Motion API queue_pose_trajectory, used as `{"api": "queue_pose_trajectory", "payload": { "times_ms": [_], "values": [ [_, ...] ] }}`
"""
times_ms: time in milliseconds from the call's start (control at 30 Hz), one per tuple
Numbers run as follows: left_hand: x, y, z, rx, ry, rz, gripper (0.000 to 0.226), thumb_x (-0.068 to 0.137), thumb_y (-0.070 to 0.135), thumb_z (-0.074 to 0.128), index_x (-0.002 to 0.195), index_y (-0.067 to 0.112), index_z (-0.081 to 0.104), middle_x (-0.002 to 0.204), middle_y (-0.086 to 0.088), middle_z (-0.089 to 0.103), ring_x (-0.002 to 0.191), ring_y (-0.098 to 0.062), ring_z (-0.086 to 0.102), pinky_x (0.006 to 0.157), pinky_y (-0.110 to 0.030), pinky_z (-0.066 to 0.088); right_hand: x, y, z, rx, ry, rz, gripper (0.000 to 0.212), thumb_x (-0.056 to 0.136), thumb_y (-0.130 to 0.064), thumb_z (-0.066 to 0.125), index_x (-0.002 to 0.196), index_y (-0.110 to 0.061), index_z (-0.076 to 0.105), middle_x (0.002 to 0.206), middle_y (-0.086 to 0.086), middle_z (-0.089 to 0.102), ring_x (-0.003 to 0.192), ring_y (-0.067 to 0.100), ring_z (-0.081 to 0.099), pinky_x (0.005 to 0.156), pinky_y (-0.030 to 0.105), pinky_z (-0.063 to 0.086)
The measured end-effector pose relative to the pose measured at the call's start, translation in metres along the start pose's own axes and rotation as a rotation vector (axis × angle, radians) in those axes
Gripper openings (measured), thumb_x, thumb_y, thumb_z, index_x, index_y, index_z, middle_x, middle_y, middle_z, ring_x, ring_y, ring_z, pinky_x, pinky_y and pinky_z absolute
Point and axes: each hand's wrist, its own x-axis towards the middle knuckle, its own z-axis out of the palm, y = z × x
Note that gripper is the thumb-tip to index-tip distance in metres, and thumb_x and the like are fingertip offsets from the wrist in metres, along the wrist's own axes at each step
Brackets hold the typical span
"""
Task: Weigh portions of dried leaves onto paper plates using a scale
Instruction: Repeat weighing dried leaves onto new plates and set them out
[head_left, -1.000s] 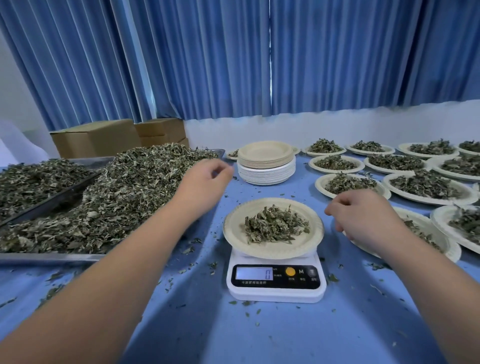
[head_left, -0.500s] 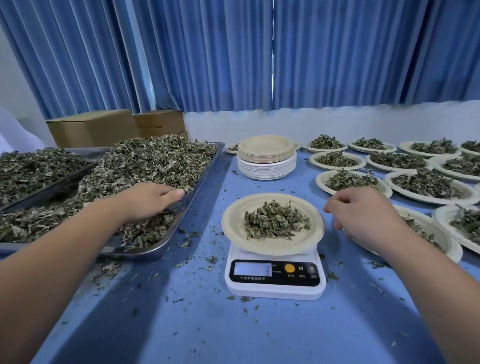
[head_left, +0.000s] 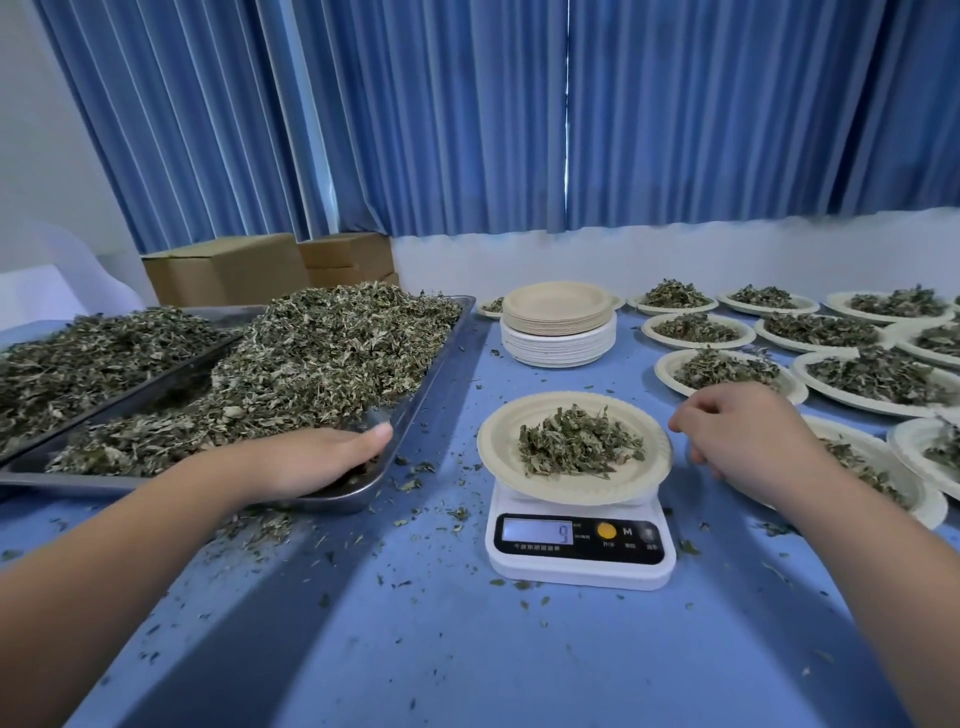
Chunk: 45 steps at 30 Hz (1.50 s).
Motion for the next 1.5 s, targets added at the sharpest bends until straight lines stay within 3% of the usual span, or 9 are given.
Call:
{"api": "queue_pose_trajectory", "payload": {
  "times_ms": [167,333,400,500,700,867,967,1233,1500],
  "values": [
    [-0.010,0.003,0.013,0.097,0.133,0.098,0.083,0.080,0.076,0.008,0.151,0.038,0.025,0.160,0.006,0.022,0.146,-0.015,0.019,0.117,-0.036,0.011,-0.003,-0.002,-0.001,0.006,-0.009,-0.002,0.023,0.085,-0.010,0.049,0.081,-0.001,0.070,0.064,0.011,0.068,0.052,0.023,0.048,0.050,0.027,0.039],
    [-0.016,0.005,0.012,0.175,0.092,0.026,0.095,0.075,0.077,0.002,0.144,0.026,0.043,0.151,0.000,0.040,0.137,-0.019,0.039,0.111,-0.035,0.027,-0.004,-0.001,-0.002,0.027,-0.014,0.014,0.023,0.087,-0.011,0.050,0.080,-0.002,0.070,0.061,0.009,0.068,0.050,0.022,0.047,0.051,0.028,0.040],
    [-0.018,0.004,0.016,0.194,0.144,0.051,0.086,0.076,0.076,0.001,0.118,0.029,0.060,0.133,-0.002,0.057,0.115,-0.017,0.054,0.097,-0.032,0.038,-0.003,-0.001,-0.002,0.036,-0.013,0.018,0.023,0.087,-0.012,0.050,0.080,-0.002,0.070,0.060,0.008,0.068,0.050,0.022,0.047,0.051,0.028,0.040],
    [-0.021,-0.001,0.023,0.241,0.265,0.127,0.076,0.074,0.077,-0.002,0.079,0.027,0.055,0.091,0.003,0.060,0.081,-0.008,0.055,0.072,-0.026,0.040,-0.004,-0.001,-0.001,0.027,-0.011,0.013,0.023,0.087,-0.012,0.051,0.078,-0.003,0.070,0.057,0.006,0.067,0.050,0.023,0.049,0.051,0.029,0.042],
    [-0.021,-0.006,0.029,0.189,0.384,0.206,0.055,0.080,0.074,0.008,0.074,0.039,0.049,0.081,0.007,0.056,0.075,-0.006,0.053,0.073,-0.033,0.045,-0.003,-0.002,0.002,0.009,-0.017,-0.001,0.023,0.086,-0.013,0.052,0.075,-0.007,0.071,0.060,0.009,0.067,0.052,0.024,0.051,0.053,0.030,0.044],
    [-0.013,-0.011,0.020,-0.037,0.349,0.186,0.065,0.083,0.072,0.040,0.078,0.010,0.059,0.050,0.008,0.040,0.041,-0.006,0.032,0.046,-0.020,0.025,-0.002,-0.001,0.002,-0.002,-0.019,-0.019,0.023,0.086,-0.011,0.051,0.076,-0.006,0.071,0.061,0.011,0.067,0.050,0.022,0.049,0.050,0.028,0.042],
    [-0.006,-0.012,0.013,-0.117,0.344,0.139,0.055,0.085,0.064,0.053,0.060,0.016,0.042,0.041,0.010,0.033,0.038,-0.006,0.028,0.041,-0.018,0.021,-0.002,-0.001,0.001,0.002,-0.016,-0.012,0.023,0.085,-0.011,0.051,0.075,-0.008,0.071,0.058,0.007,0.067,0.050,0.022,0.049,0.050,0.027,0.042],
    [0.005,0.001,-0.004,-0.244,0.409,0.106,0.047,0.091,0.055,0.050,0.066,0.015,0.049,0.036,0.007,0.037,0.031,-0.002,0.028,0.035,-0.017,0.025,-0.002,-0.001,0.003,-0.004,-0.010,-0.011,0.022,0.086,-0.013,0.052,0.079,-0.004,0.071,0.061,0.008,0.067,0.054,0.023,0.050,0.052,0.028,0.042],
    [0.009,0.080,-0.023,-0.450,0.586,0.258,0.044,0.093,0.056,0.049,0.067,0.021,0.053,0.042,0.015,0.055,0.036,0.002,0.049,0.037,-0.013,0.038,-0.002,-0.003,0.002,0.029,-0.010,0.004,0.022,0.086,-0.012,0.051,0.082,-0.004,0.071,0.062,0.007,0.068,0.053,0.021,0.049,0.051,0.027,0.043]
  ]
}}
